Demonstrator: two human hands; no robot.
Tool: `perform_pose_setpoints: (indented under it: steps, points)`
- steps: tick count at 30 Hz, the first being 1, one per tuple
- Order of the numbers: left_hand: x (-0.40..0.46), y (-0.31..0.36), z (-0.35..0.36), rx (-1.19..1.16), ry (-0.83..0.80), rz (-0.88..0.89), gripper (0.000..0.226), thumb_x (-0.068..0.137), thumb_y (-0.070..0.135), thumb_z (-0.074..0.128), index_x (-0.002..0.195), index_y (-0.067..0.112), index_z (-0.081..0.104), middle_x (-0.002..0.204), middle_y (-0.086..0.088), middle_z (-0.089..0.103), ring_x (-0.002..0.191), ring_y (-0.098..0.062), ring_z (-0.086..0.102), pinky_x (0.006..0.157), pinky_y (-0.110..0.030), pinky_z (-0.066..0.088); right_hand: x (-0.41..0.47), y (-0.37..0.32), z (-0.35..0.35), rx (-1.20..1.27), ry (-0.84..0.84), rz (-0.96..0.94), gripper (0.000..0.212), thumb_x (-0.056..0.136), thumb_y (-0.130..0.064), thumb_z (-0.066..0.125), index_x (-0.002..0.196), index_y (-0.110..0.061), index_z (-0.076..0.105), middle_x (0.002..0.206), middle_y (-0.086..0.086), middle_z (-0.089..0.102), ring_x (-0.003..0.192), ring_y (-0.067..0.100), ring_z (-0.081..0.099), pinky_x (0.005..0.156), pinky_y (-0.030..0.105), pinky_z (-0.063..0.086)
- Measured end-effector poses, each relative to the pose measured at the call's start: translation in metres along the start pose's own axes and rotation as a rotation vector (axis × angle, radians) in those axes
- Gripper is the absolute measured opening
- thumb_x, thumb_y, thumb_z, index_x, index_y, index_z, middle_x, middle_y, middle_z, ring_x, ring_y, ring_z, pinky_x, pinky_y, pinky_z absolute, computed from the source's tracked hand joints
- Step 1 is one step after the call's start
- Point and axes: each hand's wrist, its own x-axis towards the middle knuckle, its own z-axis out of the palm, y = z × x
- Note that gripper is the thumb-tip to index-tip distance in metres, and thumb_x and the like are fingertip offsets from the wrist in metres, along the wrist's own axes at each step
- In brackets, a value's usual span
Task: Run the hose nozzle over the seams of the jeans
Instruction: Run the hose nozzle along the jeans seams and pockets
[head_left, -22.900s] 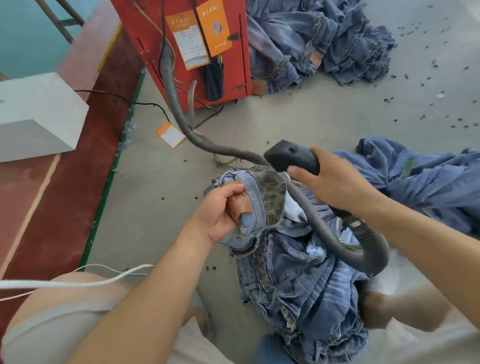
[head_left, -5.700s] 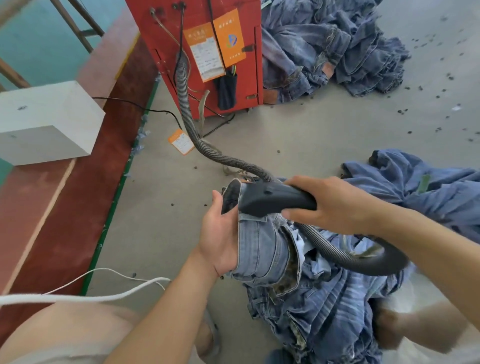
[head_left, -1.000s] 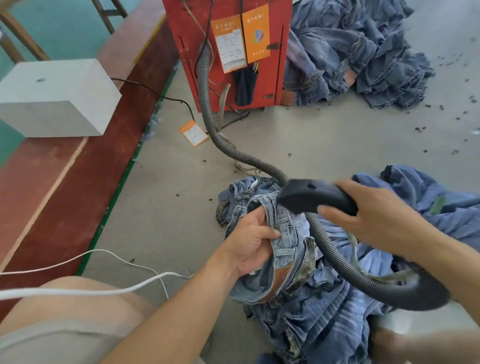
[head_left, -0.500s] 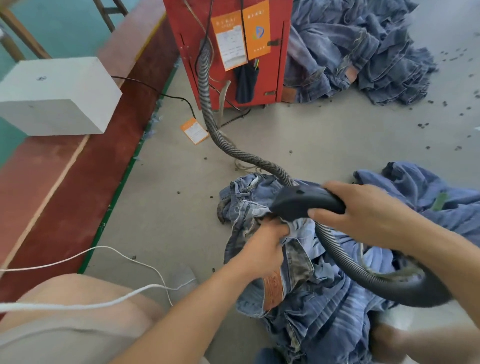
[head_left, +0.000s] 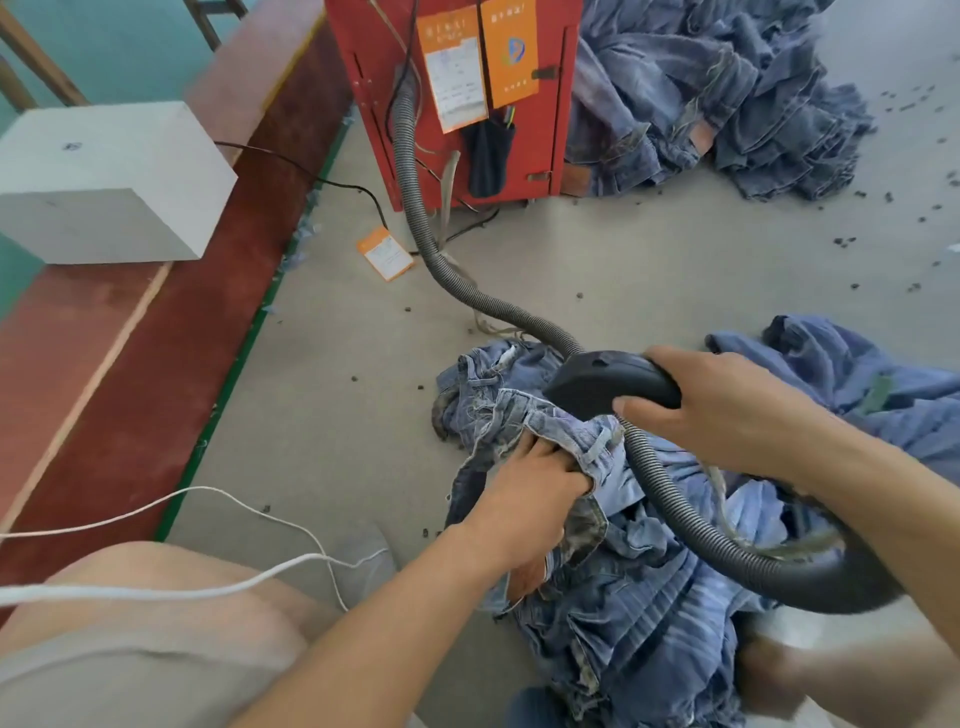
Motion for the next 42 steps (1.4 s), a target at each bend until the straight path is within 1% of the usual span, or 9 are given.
perform_pose_setpoints:
  steps: [3,7,11,16,21,24,30,37,42]
  points:
    - [-0.002,0.003,-0.005,0.051,-0.025,0.005,0.045,0.085,-0.002,0.061,0.129,0.01,0.067,0.154,-0.018,0.048,0.151,-0.04,0.024,0.127,-0.054,0.01,-0.009,0.006,-0.015,0.022,-0.049,-0.007,0.021,0.085,-0.064,0.055,0.09,-0.044,0.054,0.066,-0.009,0.063,0.06,-0.002,0.061,0.046,0.016,0.038]
    - [-0.002,0.01,-0.008,0.04,0.0,0.004,0.019,0.084,-0.003,0.06,0.094,0.012,0.067,0.101,-0.015,0.066,0.119,-0.043,0.052,0.119,-0.057,0.027,-0.009,-0.006,0.002,-0.077,-0.161,-0.03,0.026,0.088,-0.064,0.054,0.092,-0.038,0.055,0.069,-0.009,0.063,0.059,0.002,0.06,0.049,0.018,0.041]
    - [-0.003,0.006,0.007,0.062,0.062,0.052,0.042,0.085,0.005,0.063,0.125,0.012,0.072,0.152,-0.011,0.052,0.152,-0.033,0.025,0.127,-0.048,0.008,0.006,-0.004,0.002,-0.001,0.093,0.07,0.026,0.096,-0.055,0.057,0.101,-0.029,0.054,0.075,-0.006,0.062,0.065,0.012,0.06,0.058,0.035,0.048]
    - [-0.003,0.006,-0.013,-1.255,0.249,-0.419,0.027,0.083,0.023,0.059,0.089,-0.003,0.065,0.088,-0.006,0.062,0.081,-0.017,0.054,0.079,-0.034,0.042,-0.002,0.032,-0.03,0.095,0.079,0.113,0.022,0.091,-0.056,0.06,0.091,-0.035,0.056,0.061,-0.019,0.065,0.045,0.004,0.06,0.037,0.019,0.038]
    - [0.005,-0.011,-0.02,-2.14,0.323,-0.672,0.027,0.099,0.007,0.049,0.121,-0.006,0.058,0.121,-0.035,0.065,0.11,-0.044,0.066,0.105,-0.058,0.05,-0.001,0.04,-0.009,0.109,-0.038,0.077,0.018,0.092,-0.056,0.063,0.089,-0.04,0.055,0.063,-0.004,0.064,0.047,0.007,0.06,0.044,0.026,0.047]
    - [0.006,-0.01,-0.021,-2.183,0.368,-0.647,0.019,0.097,-0.005,0.043,0.107,0.004,0.055,0.1,-0.022,0.068,0.087,-0.034,0.07,0.081,-0.049,0.062,-0.002,0.028,-0.001,0.16,-0.112,-0.011,0.014,0.088,-0.062,0.059,0.088,-0.05,0.052,0.069,-0.019,0.066,0.049,0.006,0.06,0.043,0.021,0.046]
    - [-0.001,-0.013,-0.025,-2.289,0.274,-0.632,0.044,0.098,-0.003,0.035,0.141,-0.007,0.046,0.136,-0.032,0.06,0.12,-0.042,0.063,0.097,-0.055,0.057,0.009,0.018,0.016,0.114,0.003,0.031,0.019,0.095,-0.056,0.06,0.09,-0.039,0.053,0.066,-0.009,0.061,0.054,0.005,0.058,0.049,0.023,0.038]
    - [-0.002,-0.024,-0.033,-2.343,0.209,-0.643,0.047,0.098,0.007,0.032,0.134,-0.009,0.056,0.132,-0.029,0.064,0.111,-0.039,0.069,0.094,-0.05,0.058,-0.01,0.032,-0.008,0.099,-0.103,-0.034,0.016,0.084,-0.067,0.057,0.091,-0.054,0.051,0.08,-0.03,0.063,0.058,0.0,0.062,0.047,0.016,0.043]
    - [-0.004,-0.026,-0.025,-2.348,0.115,-0.609,0.048,0.087,0.007,0.038,0.127,-0.01,0.06,0.126,-0.028,0.067,0.108,-0.039,0.071,0.09,-0.05,0.06,0.004,0.018,0.015,0.11,0.076,0.057,0.021,0.093,-0.058,0.059,0.096,-0.037,0.053,0.067,-0.008,0.061,0.055,0.006,0.059,0.048,0.021,0.037]
